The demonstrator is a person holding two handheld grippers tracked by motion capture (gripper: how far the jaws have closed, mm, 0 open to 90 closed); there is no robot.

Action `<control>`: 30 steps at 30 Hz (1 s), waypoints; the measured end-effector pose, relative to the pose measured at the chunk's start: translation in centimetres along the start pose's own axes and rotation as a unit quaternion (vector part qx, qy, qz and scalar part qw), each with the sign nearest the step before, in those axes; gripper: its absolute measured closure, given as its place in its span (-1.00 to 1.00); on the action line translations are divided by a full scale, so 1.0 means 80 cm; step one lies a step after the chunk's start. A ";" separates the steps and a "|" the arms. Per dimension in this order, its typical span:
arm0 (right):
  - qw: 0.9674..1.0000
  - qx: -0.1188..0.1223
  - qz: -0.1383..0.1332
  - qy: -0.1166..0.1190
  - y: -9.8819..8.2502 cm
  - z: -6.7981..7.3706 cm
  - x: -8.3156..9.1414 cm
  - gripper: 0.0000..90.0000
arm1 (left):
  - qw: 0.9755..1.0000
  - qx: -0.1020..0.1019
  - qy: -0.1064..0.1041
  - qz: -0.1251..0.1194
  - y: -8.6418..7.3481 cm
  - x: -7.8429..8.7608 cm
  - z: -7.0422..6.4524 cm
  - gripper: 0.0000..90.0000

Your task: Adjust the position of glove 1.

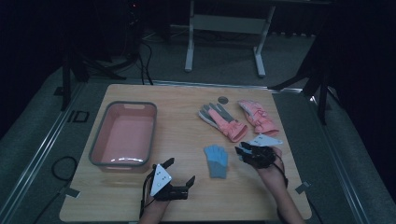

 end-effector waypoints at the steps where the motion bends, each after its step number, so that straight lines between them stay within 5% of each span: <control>1: 1.000 0.002 0.006 0.014 -0.004 -0.008 0.004 0.42 | 1.000 0.000 0.000 0.000 0.000 0.000 0.000 -0.96; 6: 0.999 0.031 0.019 0.009 -0.023 -0.052 0.023 0.45 | 1.000 0.001 0.000 0.000 0.000 0.000 0.000 -0.96; 12: 0.998 0.044 0.028 0.024 -0.038 -0.079 0.025 0.45 | 1.000 0.002 0.003 0.000 0.000 0.000 0.001 -0.96; 19: 0.997 0.034 0.036 0.066 -0.050 -0.079 0.002 0.41 | 1.000 0.000 0.003 -0.001 0.000 0.000 0.000 -0.96; 23: 0.996 0.040 0.045 0.066 -0.058 -0.078 -0.009 0.30 | 1.000 0.000 0.002 -0.001 0.000 0.000 0.000 -0.96; 30: 0.992 0.042 0.084 0.082 -0.080 -0.076 -0.027 0.38 | 1.000 0.000 0.002 -0.001 0.000 0.000 0.000 -0.96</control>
Point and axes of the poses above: each handheld gripper's, and its own axes: x roughly backward along the jaws, y roughly out of its top, z roughly to its left, the point moved 8 cm from there along -x, roughly forward along the jaws, and after that the axes turned 6 degrees about x, right-handed, at the moved point
